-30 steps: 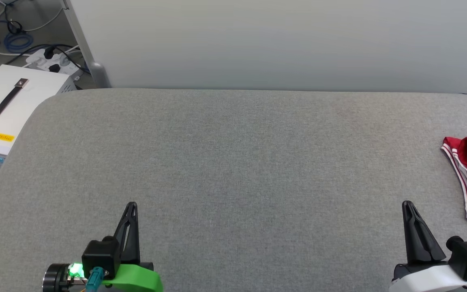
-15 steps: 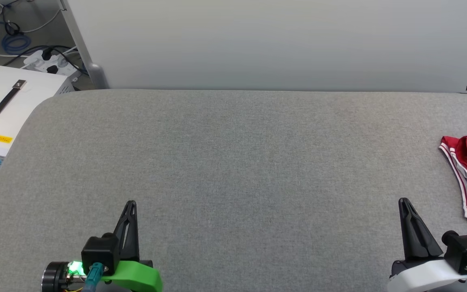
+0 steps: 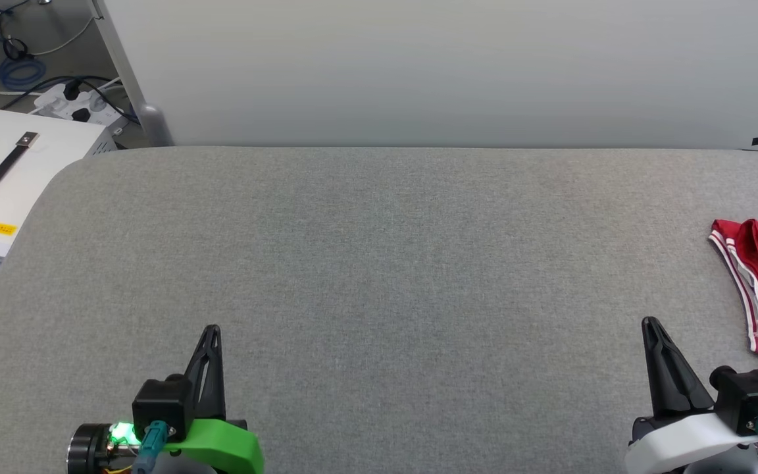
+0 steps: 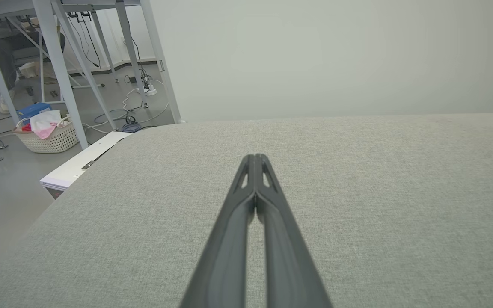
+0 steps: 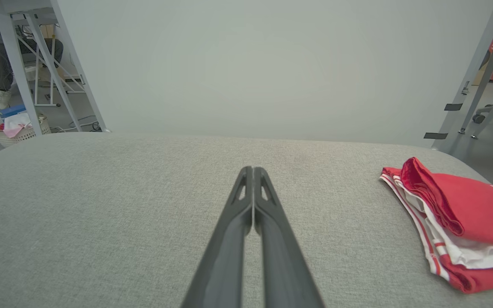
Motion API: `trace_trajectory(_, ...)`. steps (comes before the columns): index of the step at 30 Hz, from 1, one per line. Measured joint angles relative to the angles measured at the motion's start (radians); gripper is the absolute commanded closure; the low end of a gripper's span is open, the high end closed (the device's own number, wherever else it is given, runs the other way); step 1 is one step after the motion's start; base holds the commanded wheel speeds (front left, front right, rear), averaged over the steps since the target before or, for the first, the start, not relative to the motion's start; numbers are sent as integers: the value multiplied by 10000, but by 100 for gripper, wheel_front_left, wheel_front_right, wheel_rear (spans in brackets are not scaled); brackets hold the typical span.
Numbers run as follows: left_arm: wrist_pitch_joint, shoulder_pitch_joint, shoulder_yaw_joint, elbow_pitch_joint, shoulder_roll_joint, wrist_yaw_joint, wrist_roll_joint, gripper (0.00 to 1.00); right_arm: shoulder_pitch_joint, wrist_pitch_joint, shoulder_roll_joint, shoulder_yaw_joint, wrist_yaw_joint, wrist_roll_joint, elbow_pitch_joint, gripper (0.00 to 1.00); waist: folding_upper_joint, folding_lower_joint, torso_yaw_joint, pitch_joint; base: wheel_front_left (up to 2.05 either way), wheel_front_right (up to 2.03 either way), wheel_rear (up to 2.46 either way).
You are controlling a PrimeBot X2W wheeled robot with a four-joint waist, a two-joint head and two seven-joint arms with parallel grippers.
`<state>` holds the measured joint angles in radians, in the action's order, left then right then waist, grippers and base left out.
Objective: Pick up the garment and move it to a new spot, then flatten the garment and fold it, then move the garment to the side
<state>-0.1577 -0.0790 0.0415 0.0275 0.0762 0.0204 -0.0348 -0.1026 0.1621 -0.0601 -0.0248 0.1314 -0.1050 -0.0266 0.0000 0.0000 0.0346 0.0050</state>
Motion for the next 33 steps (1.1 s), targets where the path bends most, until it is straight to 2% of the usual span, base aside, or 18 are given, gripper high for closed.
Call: trace_trajectory(33,706,259,-163,-92,-86,-84,107,100,346,-709,42,113,0,412,111,100,0,0,-155,-23,0,0,0)
